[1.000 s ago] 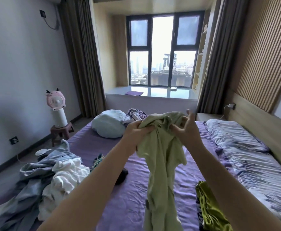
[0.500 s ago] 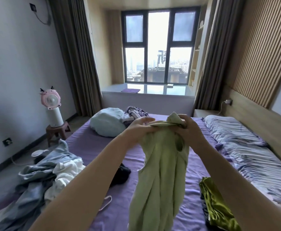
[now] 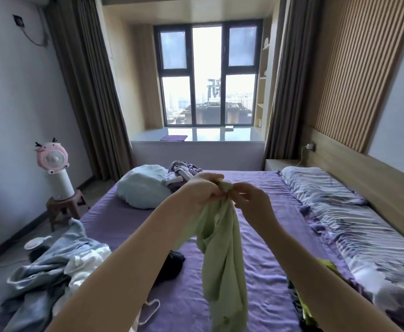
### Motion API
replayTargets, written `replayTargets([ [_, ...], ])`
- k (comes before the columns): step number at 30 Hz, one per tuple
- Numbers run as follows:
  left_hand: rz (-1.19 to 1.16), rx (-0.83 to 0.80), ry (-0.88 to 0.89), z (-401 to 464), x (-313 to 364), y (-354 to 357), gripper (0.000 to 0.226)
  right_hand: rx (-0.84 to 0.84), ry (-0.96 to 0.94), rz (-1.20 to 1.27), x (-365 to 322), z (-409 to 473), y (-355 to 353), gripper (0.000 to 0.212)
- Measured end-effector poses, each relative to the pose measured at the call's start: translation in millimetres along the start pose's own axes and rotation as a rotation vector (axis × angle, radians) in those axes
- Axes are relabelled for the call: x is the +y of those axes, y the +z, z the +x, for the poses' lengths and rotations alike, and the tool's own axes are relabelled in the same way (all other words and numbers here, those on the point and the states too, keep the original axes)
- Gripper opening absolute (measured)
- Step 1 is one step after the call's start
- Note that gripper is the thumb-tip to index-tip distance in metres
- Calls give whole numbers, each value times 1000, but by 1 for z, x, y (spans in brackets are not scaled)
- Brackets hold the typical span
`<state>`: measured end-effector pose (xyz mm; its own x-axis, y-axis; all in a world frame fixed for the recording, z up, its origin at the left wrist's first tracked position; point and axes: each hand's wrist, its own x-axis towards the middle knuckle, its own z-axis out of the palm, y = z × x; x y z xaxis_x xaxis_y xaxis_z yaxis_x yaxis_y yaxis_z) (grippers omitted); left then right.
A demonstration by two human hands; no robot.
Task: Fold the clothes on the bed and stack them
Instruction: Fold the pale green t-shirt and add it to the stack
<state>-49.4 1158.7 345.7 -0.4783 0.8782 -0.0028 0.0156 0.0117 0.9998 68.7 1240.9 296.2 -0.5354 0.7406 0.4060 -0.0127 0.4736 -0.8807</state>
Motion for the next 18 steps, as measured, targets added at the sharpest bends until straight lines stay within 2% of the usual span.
replayTargets([
  [3, 542, 37, 237, 3, -14, -13, 6, -71, 127, 219, -6, 3, 1, 18],
  [5, 911, 106, 287, 6, -20, -23, 26, -157, 177, 296, -11, 4, 2, 13],
  [7, 995, 152, 346, 6, -23, -31, 35, -215, 208, 325, -12, 3, 3, 7],
  [10, 790, 134, 453, 4, -25, -41, 39, -252, 229, 369, -7, -2, 3, 8],
  [13, 488, 145, 387, -2, -21, -38, 37, -271, 185, 402, 6, -11, 7, 13],
  [15, 272, 187, 346, -2, -12, -37, 26, -294, 160, 389, 18, -22, 11, 21],
  [18, 70, 171, 303, -1, 12, -44, 16, -321, 209, 245, 40, -40, 23, 26],
])
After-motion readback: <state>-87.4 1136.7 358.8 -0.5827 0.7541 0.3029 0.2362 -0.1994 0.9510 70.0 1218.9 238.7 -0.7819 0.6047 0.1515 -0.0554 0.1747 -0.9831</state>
